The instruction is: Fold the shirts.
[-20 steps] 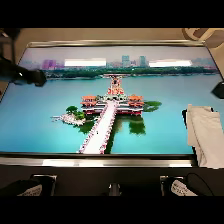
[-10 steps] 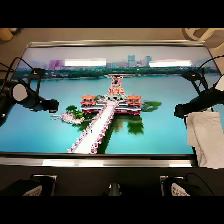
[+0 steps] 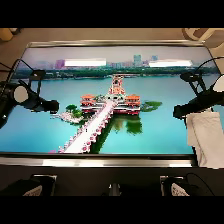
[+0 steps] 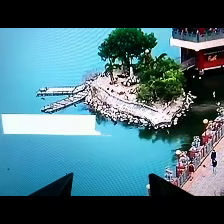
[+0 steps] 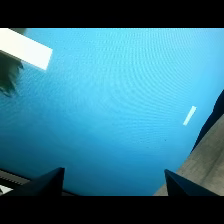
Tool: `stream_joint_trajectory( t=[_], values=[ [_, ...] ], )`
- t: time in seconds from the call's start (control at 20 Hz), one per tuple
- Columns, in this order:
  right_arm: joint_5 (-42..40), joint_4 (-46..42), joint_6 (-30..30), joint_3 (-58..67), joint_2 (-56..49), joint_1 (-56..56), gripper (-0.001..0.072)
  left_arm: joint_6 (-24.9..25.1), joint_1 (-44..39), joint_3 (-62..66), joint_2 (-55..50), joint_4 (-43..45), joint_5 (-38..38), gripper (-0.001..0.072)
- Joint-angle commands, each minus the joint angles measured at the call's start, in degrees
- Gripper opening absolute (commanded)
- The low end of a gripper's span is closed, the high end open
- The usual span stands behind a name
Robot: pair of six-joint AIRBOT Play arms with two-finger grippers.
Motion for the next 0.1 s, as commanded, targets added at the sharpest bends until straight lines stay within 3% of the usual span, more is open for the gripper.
stream_joint_trajectory(
  t=[0.0, 0.05],
  values=[
    [0.02, 0.0, 0.02, -0.02, 0.04, 0.07, 0.0665, -0.04, -0.02, -0.02, 0.04, 0.02, 0.09, 0.0583],
    [0.02, 0.0, 0.02, -0.02, 0.04, 0.07, 0.0665, -0.04, -0.02, -0.02, 0.04, 0.02, 0.09, 0.0583]
  ],
)
